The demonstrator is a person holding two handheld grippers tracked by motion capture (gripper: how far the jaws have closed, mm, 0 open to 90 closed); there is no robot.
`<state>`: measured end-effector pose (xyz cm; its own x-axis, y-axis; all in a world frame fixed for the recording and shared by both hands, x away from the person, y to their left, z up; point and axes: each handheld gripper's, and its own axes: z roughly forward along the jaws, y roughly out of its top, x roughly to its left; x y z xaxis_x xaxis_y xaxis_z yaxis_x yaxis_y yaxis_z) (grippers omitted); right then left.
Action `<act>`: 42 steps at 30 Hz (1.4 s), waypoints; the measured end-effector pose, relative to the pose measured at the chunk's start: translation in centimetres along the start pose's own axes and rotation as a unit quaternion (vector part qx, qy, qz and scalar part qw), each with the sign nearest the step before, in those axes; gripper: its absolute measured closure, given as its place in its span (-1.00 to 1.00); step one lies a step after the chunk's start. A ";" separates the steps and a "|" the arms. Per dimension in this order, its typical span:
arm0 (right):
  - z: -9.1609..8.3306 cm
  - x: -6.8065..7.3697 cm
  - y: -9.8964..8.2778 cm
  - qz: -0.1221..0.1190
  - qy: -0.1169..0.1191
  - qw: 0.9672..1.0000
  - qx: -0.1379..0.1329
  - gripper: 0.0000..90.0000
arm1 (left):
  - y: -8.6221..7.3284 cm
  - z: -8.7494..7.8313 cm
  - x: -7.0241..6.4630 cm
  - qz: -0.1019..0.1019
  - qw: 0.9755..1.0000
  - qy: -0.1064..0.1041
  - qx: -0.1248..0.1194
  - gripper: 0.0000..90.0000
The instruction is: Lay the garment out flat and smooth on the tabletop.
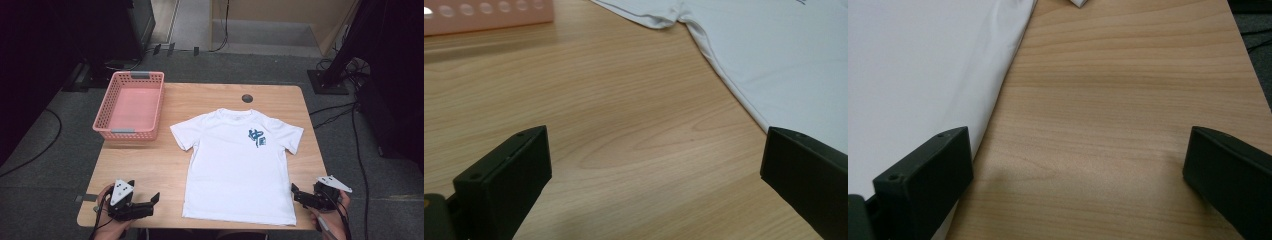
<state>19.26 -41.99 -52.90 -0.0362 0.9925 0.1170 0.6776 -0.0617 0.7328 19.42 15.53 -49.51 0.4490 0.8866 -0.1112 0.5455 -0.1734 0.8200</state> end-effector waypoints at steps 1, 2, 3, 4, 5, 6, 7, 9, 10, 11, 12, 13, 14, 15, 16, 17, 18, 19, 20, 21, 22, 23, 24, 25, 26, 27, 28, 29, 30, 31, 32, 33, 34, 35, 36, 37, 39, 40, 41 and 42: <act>0.0 0.0 0.0 -0.001 -0.001 1.000 0.000 -1.00 | 0.0 -0.1 0.3 -0.003 1.000 0.003 -0.001 -1.00; -0.1 0.0 -0.1 -0.001 -0.003 1.000 0.001 -1.00 | 0.1 -0.2 0.5 -0.007 1.000 0.006 -0.003 -1.00; -0.1 0.0 -0.1 -0.003 -0.007 1.000 0.002 -1.00 | 0.1 -0.3 0.7 -0.009 1.000 0.010 -0.004 -1.00; -0.1 0.0 -0.1 -0.007 -0.011 1.000 0.004 -1.00 | 0.1 -0.4 1.0 -0.011 1.000 0.013 -0.005 -1.00; -0.1 0.0 -0.2 -0.010 -0.016 1.000 0.006 -1.00 | 0.2 -0.5 1.3 -0.013 1.000 0.016 -0.006 -1.00; -0.1 0.1 -0.2 -0.014 -0.021 1.000 0.008 -1.00 | 0.2 -0.7 1.5 -0.015 1.000 0.020 -0.008 -1.00; -0.1 0.1 -0.3 -0.017 -0.025 0.999 0.010 -1.00 | 0.2 -0.8 1.8 -0.018 1.000 0.023 -0.009 -1.00; -0.2 0.2 -0.4 -0.024 -0.035 0.999 0.010 -1.00 | 0.3 -1.1 2.4 -0.025 0.999 0.031 -0.012 -1.00; -0.3 0.2 -0.6 -0.029 -0.036 0.999 0.008 -1.00 | 0.3 -1.2 2.7 -0.027 0.999 0.036 -0.013 -1.00; -0.3 0.2 -0.8 -0.028 -0.036 0.999 0.003 -1.00 | 0.3 -1.3 3.0 -0.030 0.999 0.040 -0.014 -1.00; -0.4 0.1 -0.9 -0.028 -0.036 0.999 0.001 -1.00 | 0.3 -1.3 3.4 -0.033 0.998 0.044 -0.015 -1.00; -0.5 0.1 -1.0 -0.028 -0.036 0.999 -0.002 -1.00 | 0.2 -1.4 3.8 -0.038 0.998 0.049 -0.016 -1.00; -0.5 0.1 -1.1 -0.028 -0.037 0.999 -0.003 -1.00 | 0.2 -1.4 4.1 -0.043 0.998 0.053 -0.016 -1.00; -0.5 0.1 -1.1 -0.028 -0.037 0.999 -0.003 -1.00 | 0.2 -1.5 4.5 -0.048 0.997 0.057 -0.018 -1.00; -0.5 0.1 -1.1 -0.028 -0.037 0.999 -0.003 -1.00 | 0.1 -1.5 4.8 -0.051 0.997 0.062 -0.018 -1.00; -0.5 0.1 -1.1 -0.028 -0.037 0.999 -0.003 -1.00 | 0.1 -1.4 5.1 -0.051 0.996 0.068 -0.015 -1.00; -0.5 0.1 -1.1 -0.028 -0.037 0.999 -0.003 -1.00 | -0.1 -1.4 5.3 -0.051 0.996 0.076 -0.012 -1.00; -0.5 0.1 -1.1 -0.028 -0.037 0.999 -0.003 -1.00 | -0.2 -1.3 5.6 -0.050 0.995 0.084 -0.008 -1.00; -0.5 0.1 -1.1 -0.028 -0.037 0.999 -0.003 -1.00 | -0.3 -1.2 5.9 -0.053 0.995 0.089 -0.004 -1.00; -0.5 0.1 -1.1 -0.027 -0.037 0.999 -0.004 -1.00 | -0.5 -1.1 6.5 -0.066 0.994 0.092 0.005 -1.00; -0.5 0.1 -1.1 -0.027 -0.037 0.999 -0.004 -1.00 | -0.5 -1.1 6.5 -0.066 0.994 0.092 0.005 -1.00; -0.5 0.1 -1.2 -0.028 -0.037 0.999 -0.006 -1.00 | -0.6 -1.1 6.7 -0.071 0.993 0.097 0.009 -1.00; -0.5 0.1 -1.2 -0.027 -0.037 0.999 -0.007 -1.00 | -0.7 -1.0 7.0 -0.073 0.992 0.105 0.013 -1.00; -0.6 0.1 -1.3 -0.028 -0.037 0.999 -0.009 -1.00 | -0.9 -1.0 7.5 -0.079 0.989 0.122 0.027 -1.00; -0.6 0.1 -1.3 -0.028 -0.037 0.999 -0.009 -1.00 | -0.9 -1.0 7.5 -0.079 0.989 0.122 0.027 -1.00; -0.6 0.1 -1.3 -0.027 -0.037 0.999 -0.010 -1.00 | -1.0 -0.9 7.7 -0.084 0.988 0.129 0.035 -1.00; -0.6 0.1 -1.3 -0.027 -0.037 0.999 -0.010 -1.00 | -1.1 -0.9 8.0 -0.089 0.986 0.131 0.042 -1.00; -0.6 0.1 -1.3 -0.027 -0.038 0.999 -0.009 -1.00 | -1.2 -0.8 8.1 -0.091 0.985 0.136 0.047 -1.00; -0.6 0.1 -1.3 -0.027 -0.038 0.999 -0.010 -1.00 | -1.3 -0.8 8.3 -0.091 0.984 0.142 0.054 -1.00; -0.6 0.1 -1.3 -0.026 -0.038 0.999 -0.010 -1.00 | -1.5 -0.7 8.5 -0.092 0.983 0.149 0.060 -1.00; -0.6 0.1 -1.3 -0.026 -0.038 0.999 -0.010 -1.00 | -1.5 -0.7 8.5 -0.092 0.983 0.149 0.060 -1.00; -0.6 0.1 -1.4 -0.026 -0.039 0.999 -0.011 -1.00 | -1.8 -0.5 8.5 -0.094 0.982 0.151 0.068 -1.00; -0.6 0.1 -1.4 -0.026 -0.039 0.999 -0.011 -1.00 | -1.8 -0.5 8.5 -0.094 0.982 0.151 0.068 -1.00; -0.6 0.1 -1.4 -0.026 -0.039 0.999 -0.011 -1.00 | -2.0 -0.4 8.5 -0.090 0.981 0.155 0.072 -1.00; -0.6 0.1 -1.4 -0.026 -0.039 0.999 -0.011 -1.00 | -2.1 -0.3 8.5 -0.084 0.981 0.159 0.073 -1.00; -0.6 0.1 -1.4 -0.025 -0.039 0.999 -0.011 -1.00 | -2.3 -0.4 8.5 -0.079 0.981 0.162 0.072 -1.00; -0.6 0.1 -1.4 -0.025 -0.039 0.999 -0.012 -1.00 | -2.4 -0.4 8.5 -0.079 0.981 0.163 0.070 -1.00; -0.6 0.1 -1.4 -0.025 -0.039 0.999 -0.012 -1.00 | -2.5 -0.4 8.5 -0.077 0.980 0.168 0.068 -1.00; -0.6 0.1 -1.4 -0.025 -0.040 0.999 -0.012 -1.00 | -2.7 -0.4 8.4 -0.068 0.980 0.175 0.064 -1.00; -0.6 0.1 -1.4 -0.025 -0.040 0.999 -0.012 -1.00 | -2.7 -0.4 8.4 -0.068 0.980 0.175 0.064 -1.00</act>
<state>17.86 -41.82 -53.49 -0.0107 0.9996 0.0271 0.6590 -0.0133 0.7520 21.49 23.64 -52.45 0.1080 0.9941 0.0028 0.6778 -0.0757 0.7313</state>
